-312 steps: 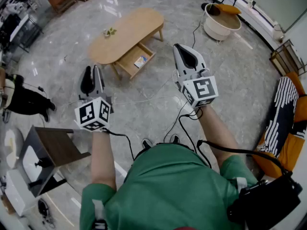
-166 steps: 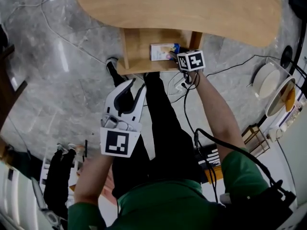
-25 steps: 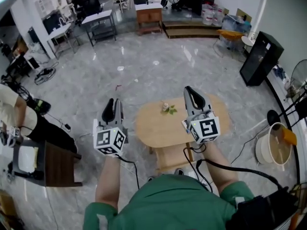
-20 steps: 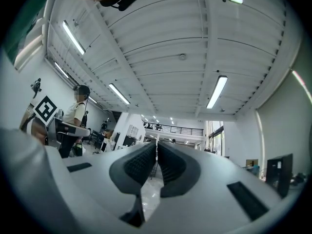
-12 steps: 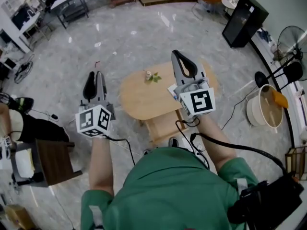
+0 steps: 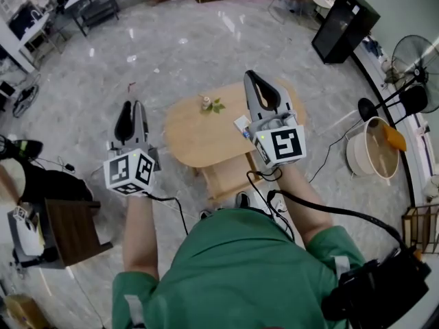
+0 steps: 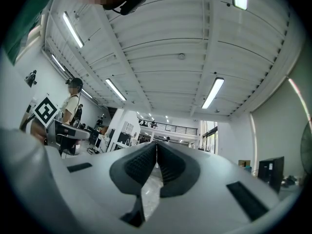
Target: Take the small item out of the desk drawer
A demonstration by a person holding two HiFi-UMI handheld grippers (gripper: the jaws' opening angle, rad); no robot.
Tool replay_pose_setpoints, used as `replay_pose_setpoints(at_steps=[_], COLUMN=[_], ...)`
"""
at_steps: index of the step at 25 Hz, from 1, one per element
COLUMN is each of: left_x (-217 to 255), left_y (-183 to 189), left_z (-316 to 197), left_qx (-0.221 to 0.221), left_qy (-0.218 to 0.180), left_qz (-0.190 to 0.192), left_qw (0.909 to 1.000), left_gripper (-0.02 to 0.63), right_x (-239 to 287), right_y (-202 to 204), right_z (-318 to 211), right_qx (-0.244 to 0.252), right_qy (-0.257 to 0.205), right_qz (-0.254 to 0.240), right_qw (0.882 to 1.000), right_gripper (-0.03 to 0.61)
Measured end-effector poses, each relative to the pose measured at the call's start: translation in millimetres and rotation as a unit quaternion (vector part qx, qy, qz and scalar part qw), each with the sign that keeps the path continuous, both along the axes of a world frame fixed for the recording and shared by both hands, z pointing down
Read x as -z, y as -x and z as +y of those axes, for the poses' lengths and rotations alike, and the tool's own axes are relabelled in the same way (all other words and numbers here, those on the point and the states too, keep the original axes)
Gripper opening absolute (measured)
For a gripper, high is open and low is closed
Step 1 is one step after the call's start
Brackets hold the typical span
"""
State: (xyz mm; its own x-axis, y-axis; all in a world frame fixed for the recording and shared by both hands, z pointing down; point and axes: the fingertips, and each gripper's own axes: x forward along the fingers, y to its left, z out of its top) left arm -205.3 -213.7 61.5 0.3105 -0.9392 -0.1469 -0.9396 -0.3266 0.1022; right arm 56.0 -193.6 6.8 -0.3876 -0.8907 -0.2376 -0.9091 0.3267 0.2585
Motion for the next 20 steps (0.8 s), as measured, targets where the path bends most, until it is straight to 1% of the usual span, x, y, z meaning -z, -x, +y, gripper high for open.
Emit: replay_pose_setpoints(at_steps=[5,8,12,17,20], left_x=[2.0,5.5,-3.0,-3.3,-7.8], left_y=[4.6,10.2,14.5,14.0,10.4], left_z=[3.0,1.3,2.4,3.7,1.8], left_qx=[0.0,-0.001,-0.003,-0.008,-0.012], left_qy=[0.003,0.002,0.003,0.002,0.009], left_qz=[-0.001,0.006,0.013,0.014,0.016], left_qw=[1.0,1.0,0.9999,0.9999,0.9998], left_gripper=[0.107,0.107,0.107,0.107,0.107], right_x=[1.7,3.7,-5.2,-6.0,-10.4], right_y=[2.1,7.3,10.8,8.1,4.9], right_z=[0.9,-1.3,-0.5,0.7,-0.6], right_qx=[-0.001,0.0,-0.001,-0.007,-0.012], right_qy=[0.004,0.005,0.008,0.01,0.016], right_qz=[-0.004,-0.006,-0.009,-0.011,-0.009], right_qw=[1.0,1.0,1.0,1.0,1.0], right_gripper=[0.026,0.026,0.023,0.023,0.023])
